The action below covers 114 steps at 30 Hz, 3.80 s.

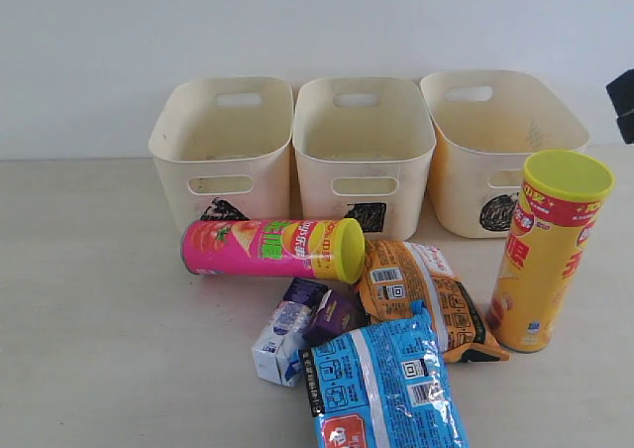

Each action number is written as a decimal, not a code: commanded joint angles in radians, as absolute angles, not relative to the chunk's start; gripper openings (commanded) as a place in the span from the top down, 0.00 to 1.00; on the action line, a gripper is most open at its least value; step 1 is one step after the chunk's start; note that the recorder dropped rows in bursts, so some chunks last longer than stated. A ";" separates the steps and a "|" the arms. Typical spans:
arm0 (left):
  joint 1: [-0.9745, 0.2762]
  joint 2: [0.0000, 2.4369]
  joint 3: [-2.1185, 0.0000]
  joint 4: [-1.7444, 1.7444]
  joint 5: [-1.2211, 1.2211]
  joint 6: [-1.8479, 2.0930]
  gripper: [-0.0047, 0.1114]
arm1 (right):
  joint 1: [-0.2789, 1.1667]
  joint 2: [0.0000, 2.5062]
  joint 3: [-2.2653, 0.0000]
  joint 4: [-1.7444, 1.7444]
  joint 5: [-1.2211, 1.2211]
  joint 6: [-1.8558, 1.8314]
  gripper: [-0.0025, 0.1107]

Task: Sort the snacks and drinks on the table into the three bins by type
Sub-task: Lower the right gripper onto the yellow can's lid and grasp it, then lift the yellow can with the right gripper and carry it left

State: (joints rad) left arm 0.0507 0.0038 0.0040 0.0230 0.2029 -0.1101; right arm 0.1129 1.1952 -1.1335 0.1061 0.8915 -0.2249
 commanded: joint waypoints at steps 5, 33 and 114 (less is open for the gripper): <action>0.050 0.000 0.000 0.020 0.189 -0.119 0.93 | 0.114 1.199 -1.090 0.204 0.867 -0.301 0.20; 0.050 0.000 0.000 0.020 0.189 -0.119 0.93 | 0.195 1.470 -0.973 0.240 0.494 -0.309 0.20; 0.050 0.000 0.000 0.020 0.177 -0.119 0.93 | 0.739 2.183 -1.480 0.305 -0.668 -0.489 0.17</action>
